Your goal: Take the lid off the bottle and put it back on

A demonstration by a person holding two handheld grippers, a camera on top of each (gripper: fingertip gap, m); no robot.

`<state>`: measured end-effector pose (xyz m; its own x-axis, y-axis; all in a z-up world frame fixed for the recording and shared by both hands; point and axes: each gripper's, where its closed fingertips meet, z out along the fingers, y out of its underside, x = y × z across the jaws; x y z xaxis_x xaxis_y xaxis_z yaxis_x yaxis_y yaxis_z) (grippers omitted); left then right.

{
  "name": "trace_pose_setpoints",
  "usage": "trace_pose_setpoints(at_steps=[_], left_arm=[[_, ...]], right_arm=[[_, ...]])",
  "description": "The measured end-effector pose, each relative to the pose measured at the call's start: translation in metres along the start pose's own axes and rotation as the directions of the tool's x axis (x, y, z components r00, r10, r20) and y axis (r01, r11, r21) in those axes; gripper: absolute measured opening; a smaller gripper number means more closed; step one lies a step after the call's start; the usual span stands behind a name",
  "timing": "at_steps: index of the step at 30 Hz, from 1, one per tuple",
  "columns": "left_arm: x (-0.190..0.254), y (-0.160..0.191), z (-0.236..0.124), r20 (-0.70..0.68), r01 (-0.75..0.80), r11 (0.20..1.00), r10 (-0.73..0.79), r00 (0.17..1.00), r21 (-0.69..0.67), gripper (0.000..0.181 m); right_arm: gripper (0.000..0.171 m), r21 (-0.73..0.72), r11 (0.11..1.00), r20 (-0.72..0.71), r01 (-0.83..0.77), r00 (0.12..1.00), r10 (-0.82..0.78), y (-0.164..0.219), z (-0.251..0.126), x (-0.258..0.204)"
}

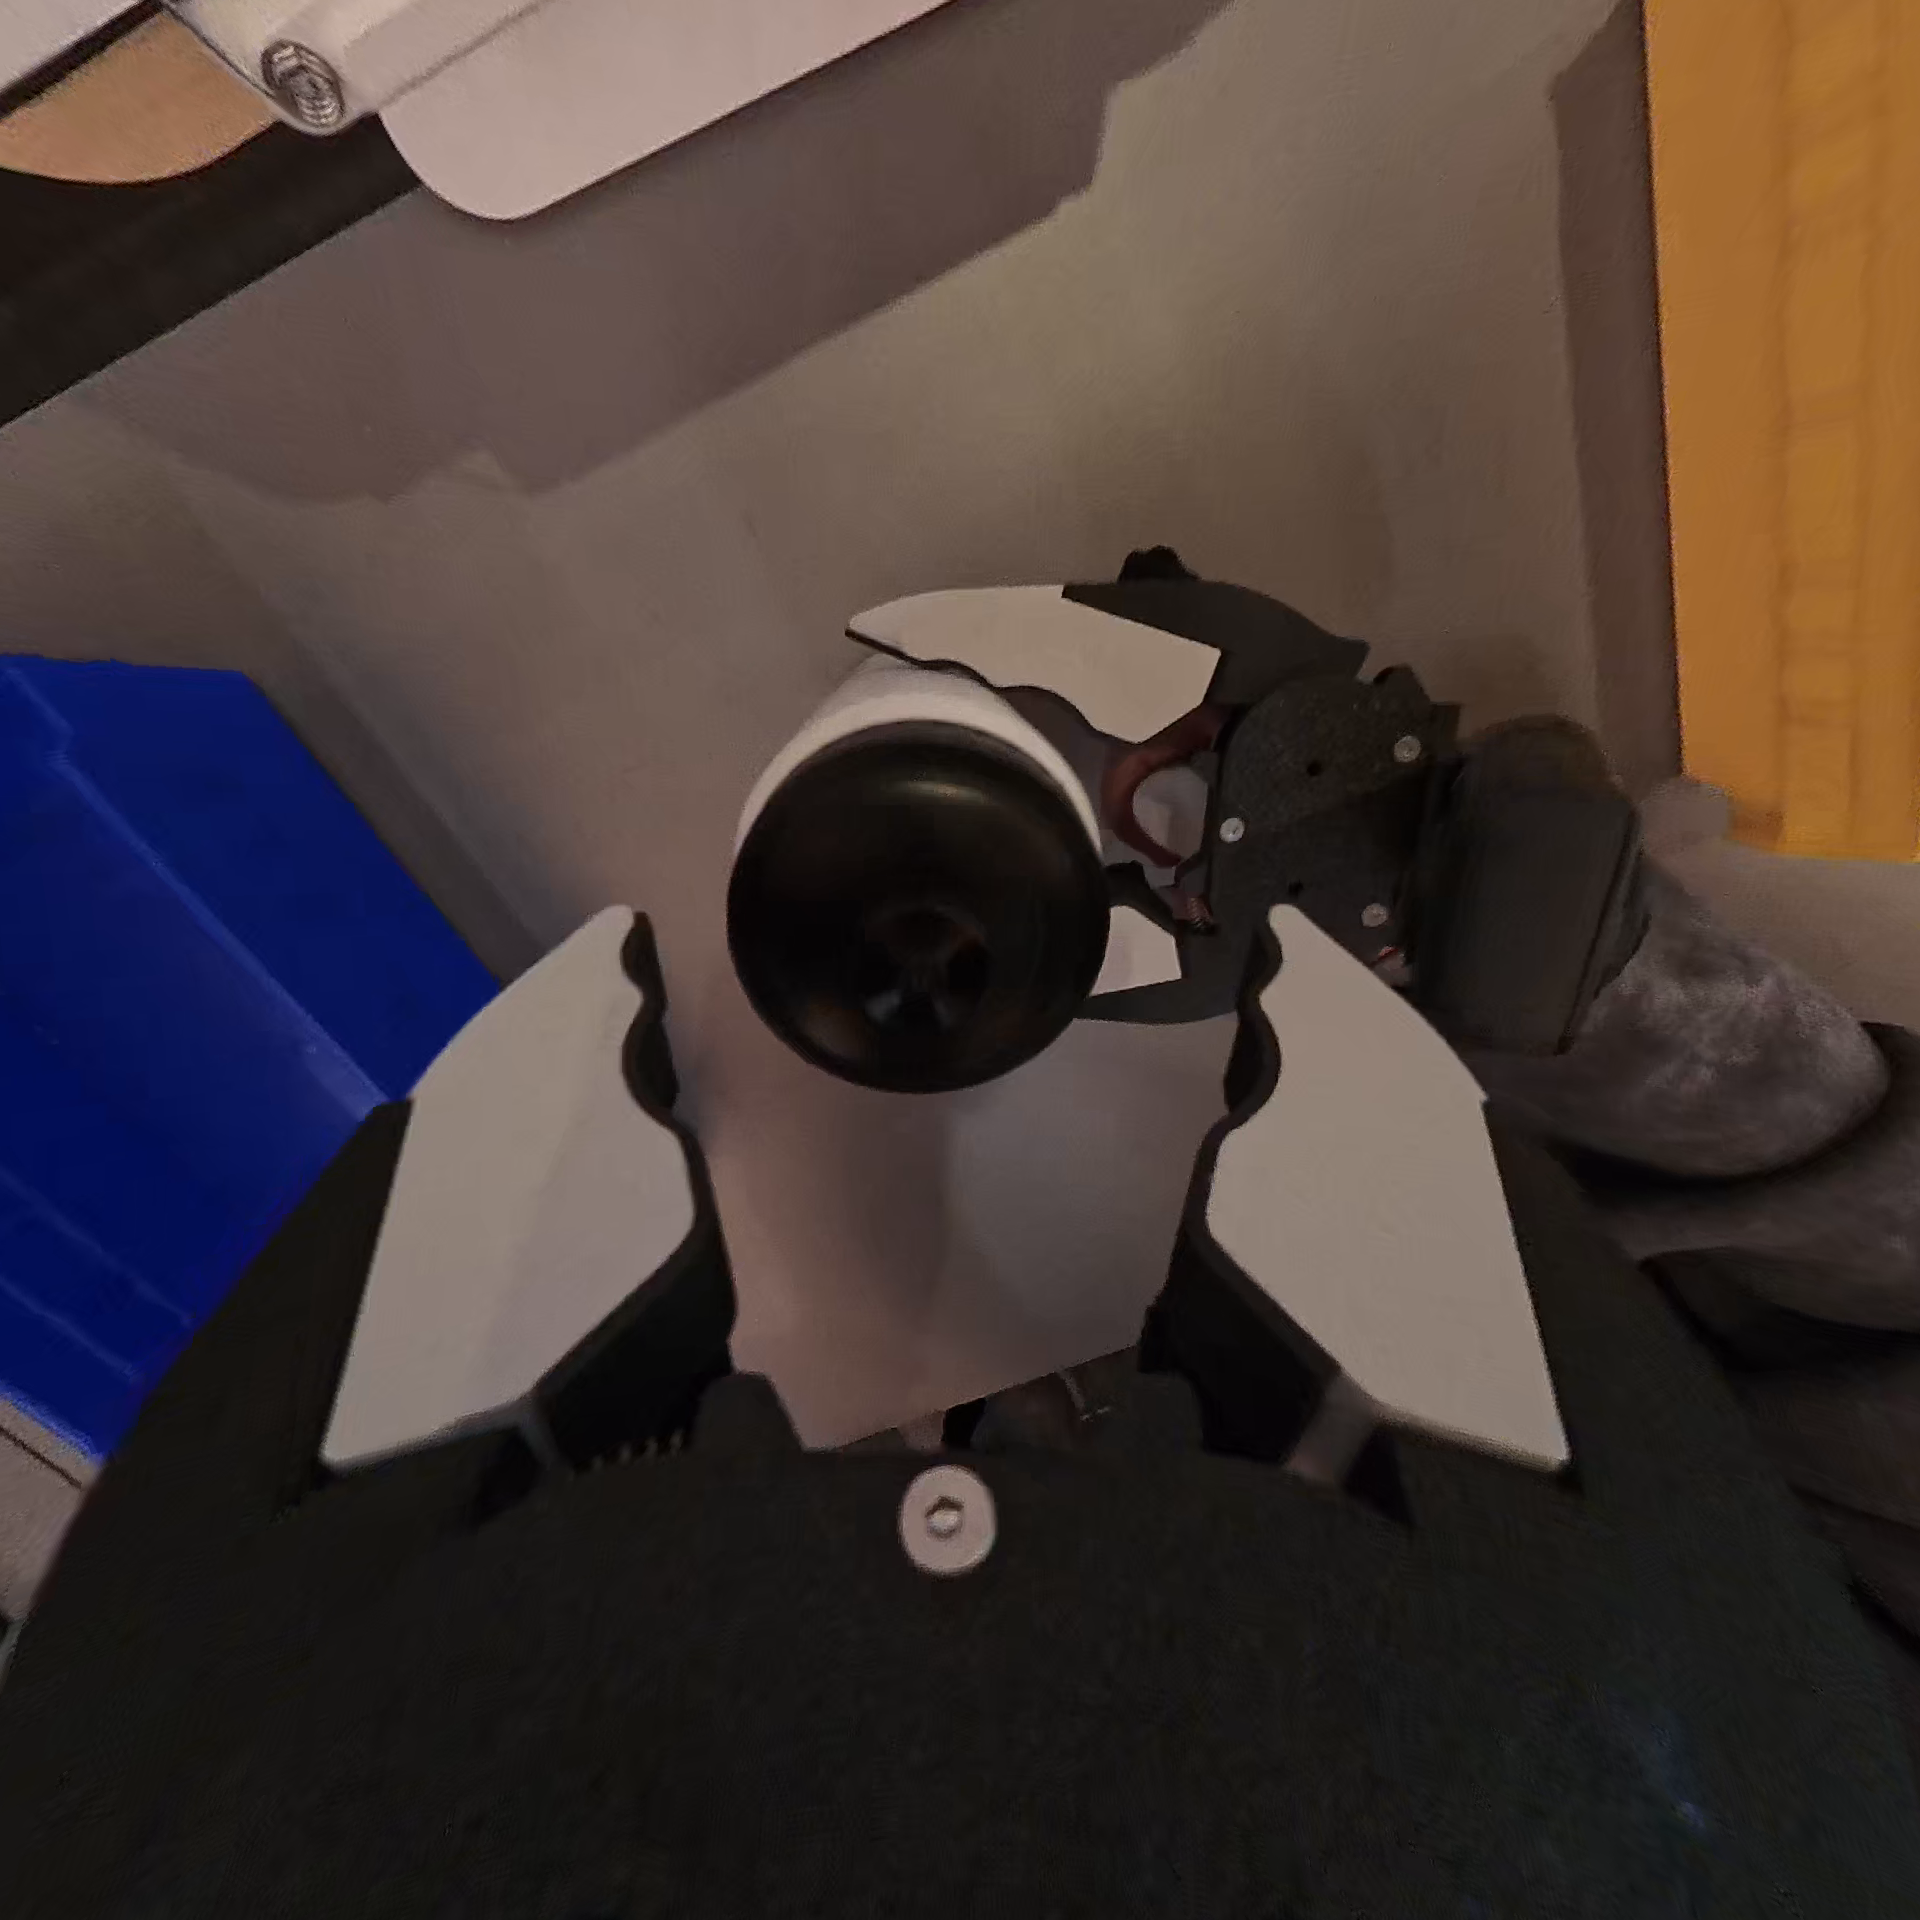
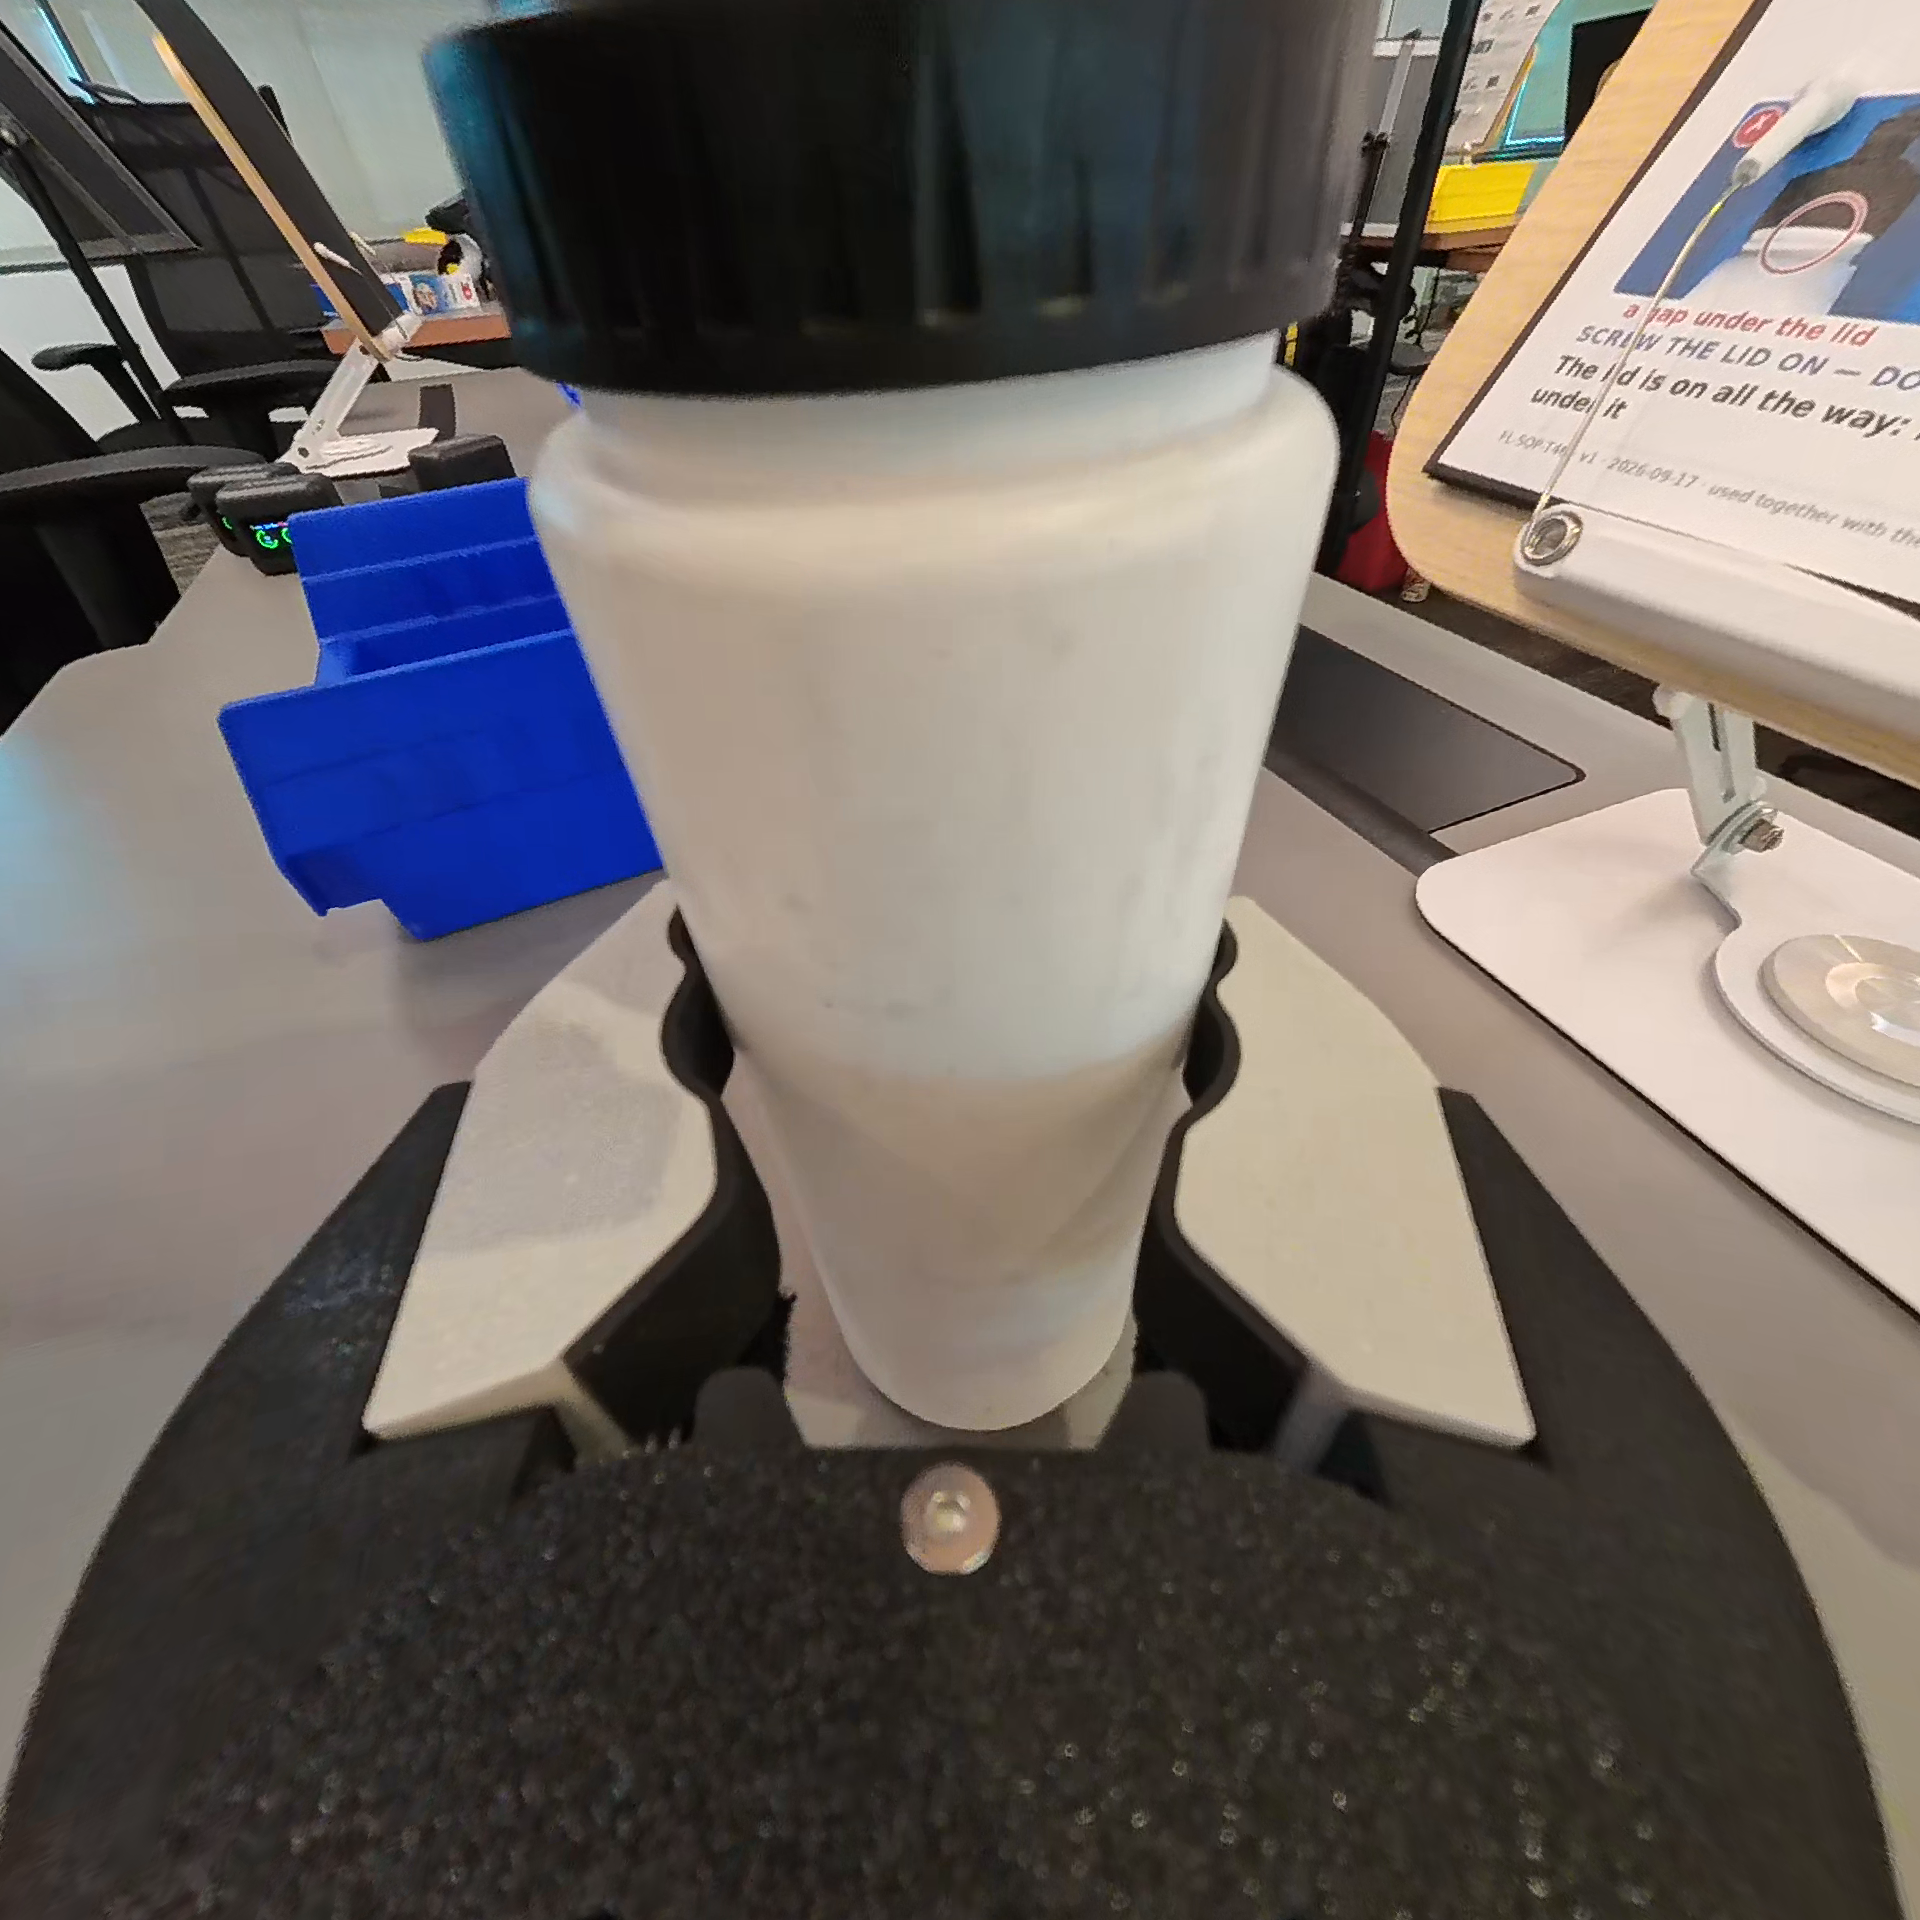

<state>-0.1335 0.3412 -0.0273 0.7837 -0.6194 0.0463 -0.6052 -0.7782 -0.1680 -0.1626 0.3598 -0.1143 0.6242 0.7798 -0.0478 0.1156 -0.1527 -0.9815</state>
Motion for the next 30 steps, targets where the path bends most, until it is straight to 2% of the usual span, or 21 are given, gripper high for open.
trace_pose_setpoints(at_steps=[2, 3, 7, 11, 15, 17, 19, 24, 27, 30], left_arm=[[-0.003, -0.003, 0.002, 0.007, 0.008, 1.0, -0.008, 1.0, -0.007, 0.076], [-0.006, -0.003, 0.005, 0.015, 0.007, 1.0, -0.007, 1.0, -0.018, 0.07], [-0.005, -0.002, 0.01, -0.059, 0.011, 0.998, -0.015, 0.998, -0.059, 0.073], [-0.005, 0.002, 0.009, -0.087, -0.286, 0.951, 0.276, 0.957, -0.12, 0.073], [-0.005, 0.004, 0.009, -0.141, -0.588, 0.79, 0.571, 0.808, -0.173, 0.073], [-0.006, 0.006, 0.009, -0.174, -0.728, 0.66, 0.707, 0.685, -0.187, 0.073], [-0.007, 0.007, 0.009, -0.198, -0.848, 0.497, 0.826, 0.528, -0.187, 0.074], [-0.008, 0.007, 0.009, -0.234, -0.965, 0.2, 0.943, 0.237, -0.17, 0.073], [-0.009, 0.006, 0.009, -0.246, -0.978, 0.137, 0.954, 0.173, -0.157, 0.073], [-0.01, 0.006, 0.009, -0.247, -0.972, 0.156, 0.949, 0.196, -0.175, 0.073]], right_arm=[[0.088, -0.008, 1.0, -0.006, 0.007, 1.0, -0.007, 0.001, 0.0, 0.0], [0.088, -0.012, 1.0, -0.009, 0.01, 1.0, -0.01, 0.001, 0.0, 0.0], [0.088, -0.012, 1.0, -0.008, 0.007, 1.0, -0.007, 0.001, 0.0, 0.001], [0.087, -0.011, 1.0, -0.008, 0.009, 1.0, -0.009, 0.001, 0.0, 0.0], [0.087, -0.01, 1.0, -0.006, 0.008, 1.0, -0.008, 0.001, 0.001, 0.0], [0.087, -0.01, 1.0, -0.004, 0.01, 1.0, -0.01, 0.001, 0.001, 0.0], [0.087, -0.012, 1.0, -0.001, 0.013, 1.0, -0.013, 0.001, 0.001, -0.001], [0.087, -0.012, 1.0, -0.001, 0.008, 1.0, -0.008, 0.001, 0.002, -0.001], [0.087, -0.012, 1.0, -0.003, 0.005, 1.0, -0.005, 0.001, 0.002, -0.001], [0.087, -0.011, 1.0, -0.004, -0.001, 1.0, 0.001, 0.001, 0.002, 0.0]])
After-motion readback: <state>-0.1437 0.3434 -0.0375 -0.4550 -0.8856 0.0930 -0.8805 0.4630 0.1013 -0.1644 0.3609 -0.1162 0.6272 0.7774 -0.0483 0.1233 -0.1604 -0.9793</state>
